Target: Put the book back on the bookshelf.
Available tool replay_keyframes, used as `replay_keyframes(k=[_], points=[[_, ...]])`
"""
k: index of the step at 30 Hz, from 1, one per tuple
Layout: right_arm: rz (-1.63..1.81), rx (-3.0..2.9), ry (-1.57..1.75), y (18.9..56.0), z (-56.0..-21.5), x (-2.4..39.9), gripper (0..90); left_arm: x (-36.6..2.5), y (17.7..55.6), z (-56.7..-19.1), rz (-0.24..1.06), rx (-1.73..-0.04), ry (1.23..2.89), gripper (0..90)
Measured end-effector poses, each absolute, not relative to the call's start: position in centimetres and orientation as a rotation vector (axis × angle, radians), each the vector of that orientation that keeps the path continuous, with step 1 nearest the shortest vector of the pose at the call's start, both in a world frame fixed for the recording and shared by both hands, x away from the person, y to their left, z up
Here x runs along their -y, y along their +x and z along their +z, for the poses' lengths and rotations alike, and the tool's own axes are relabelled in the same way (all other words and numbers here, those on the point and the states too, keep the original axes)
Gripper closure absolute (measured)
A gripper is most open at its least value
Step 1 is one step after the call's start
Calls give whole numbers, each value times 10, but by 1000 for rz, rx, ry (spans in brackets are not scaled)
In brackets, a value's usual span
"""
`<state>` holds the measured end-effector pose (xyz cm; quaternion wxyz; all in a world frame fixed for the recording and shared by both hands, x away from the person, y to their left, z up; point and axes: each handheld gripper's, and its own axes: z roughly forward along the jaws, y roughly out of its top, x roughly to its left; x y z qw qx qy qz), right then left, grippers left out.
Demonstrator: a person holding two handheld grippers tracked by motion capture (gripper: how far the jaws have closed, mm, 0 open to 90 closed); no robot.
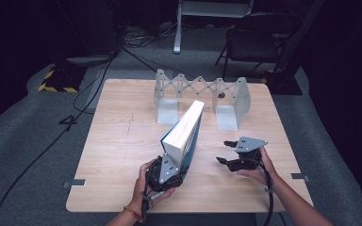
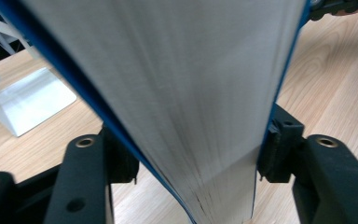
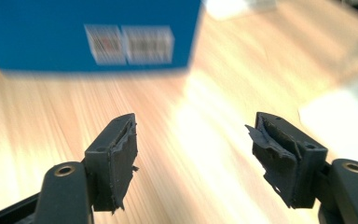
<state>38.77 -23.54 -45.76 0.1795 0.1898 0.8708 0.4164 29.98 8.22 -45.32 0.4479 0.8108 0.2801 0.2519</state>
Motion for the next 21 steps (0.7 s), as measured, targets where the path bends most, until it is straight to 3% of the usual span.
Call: replay_keyframes(k=[7,15,21], points=[[1076,-2465,672,391,-475,274,315,-96,307,-452,601,-703,2003,524],[1058,-2490,723,398,-481,276,315,-94,313,-437,645,-695,1873,499],[1076,-2490,717,398,-480,276,317,-90,320,-432,602,-718,1850,490]])
